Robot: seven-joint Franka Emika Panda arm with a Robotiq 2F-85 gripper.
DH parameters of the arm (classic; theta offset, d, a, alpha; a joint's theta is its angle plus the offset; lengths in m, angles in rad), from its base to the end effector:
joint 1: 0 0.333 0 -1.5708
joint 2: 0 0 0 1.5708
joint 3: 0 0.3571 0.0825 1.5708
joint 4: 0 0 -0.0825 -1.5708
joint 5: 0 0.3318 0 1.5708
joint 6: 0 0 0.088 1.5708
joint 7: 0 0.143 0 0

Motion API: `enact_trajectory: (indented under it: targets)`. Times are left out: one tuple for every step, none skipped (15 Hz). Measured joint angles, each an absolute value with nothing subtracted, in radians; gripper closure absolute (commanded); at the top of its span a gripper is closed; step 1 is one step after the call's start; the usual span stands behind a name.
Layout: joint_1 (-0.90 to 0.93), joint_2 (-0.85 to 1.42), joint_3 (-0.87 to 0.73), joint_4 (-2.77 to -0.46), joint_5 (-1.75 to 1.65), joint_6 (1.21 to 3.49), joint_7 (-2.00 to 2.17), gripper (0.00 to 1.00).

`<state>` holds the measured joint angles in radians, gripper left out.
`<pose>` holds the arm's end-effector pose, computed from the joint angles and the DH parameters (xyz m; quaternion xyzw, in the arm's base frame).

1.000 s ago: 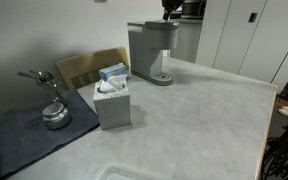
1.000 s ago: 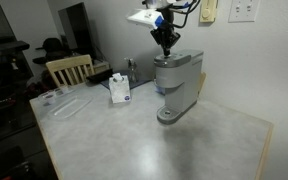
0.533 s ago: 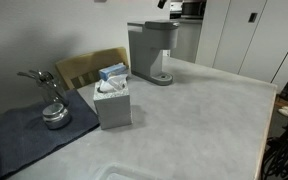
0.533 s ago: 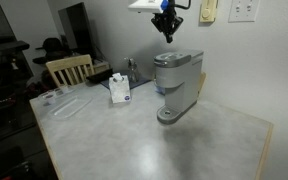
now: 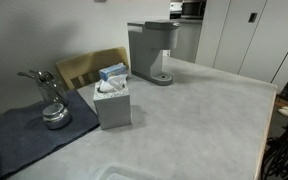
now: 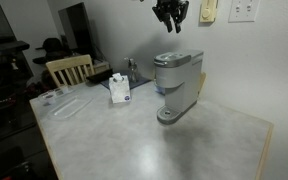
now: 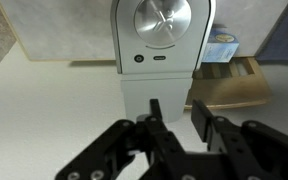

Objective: Press on top of the coffee maker

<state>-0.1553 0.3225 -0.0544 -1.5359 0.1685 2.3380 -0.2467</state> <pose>0.6649 -0.1287 0.5450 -0.9691 0.0210 -0.2456 0.0094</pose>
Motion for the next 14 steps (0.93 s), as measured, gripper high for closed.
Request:
enact_trajectory:
  targets:
    - [-0.155, 0.323, -0.055, -1.536, 0.168, 2.338, -0.246, 0.61]
    - [-0.155, 0.323, -0.055, -1.536, 0.168, 2.338, -0.246, 0.61]
    - [-0.155, 0.323, -0.055, -1.536, 0.168, 2.338, -0.246, 0.61]
    - [-0.155, 0.323, -0.055, -1.536, 0.168, 2.338, -0.246, 0.61]
    - [-0.155, 0.323, -0.055, -1.536, 0.168, 2.338, -0.246, 0.61]
    - [-0.155, 0.323, -0.055, -1.536, 0.168, 2.338, -0.246, 0.61]
    - [-0.155, 0.323, -0.055, -1.536, 0.168, 2.338, -0.246, 0.36]
    - [-0.155, 0.323, -0.055, -1.536, 0.168, 2.337, -0.246, 0.34]
    - [-0.155, 0.323, -0.055, -1.536, 0.168, 2.338, -0.246, 0.29]
    - [-0.155, 0.323, -0.054, -1.536, 0.168, 2.338, -0.246, 0.22]
    - [-0.155, 0.323, -0.054, -1.536, 0.168, 2.338, -0.246, 0.15]
    - [-0.155, 0.323, -0.053, -1.536, 0.168, 2.338, -0.246, 0.07]
    - [-0.155, 0.323, -0.053, -1.536, 0.168, 2.338, -0.246, 0.01]
    - [-0.155, 0.323, -0.052, -1.536, 0.168, 2.338, -0.246, 0.0]
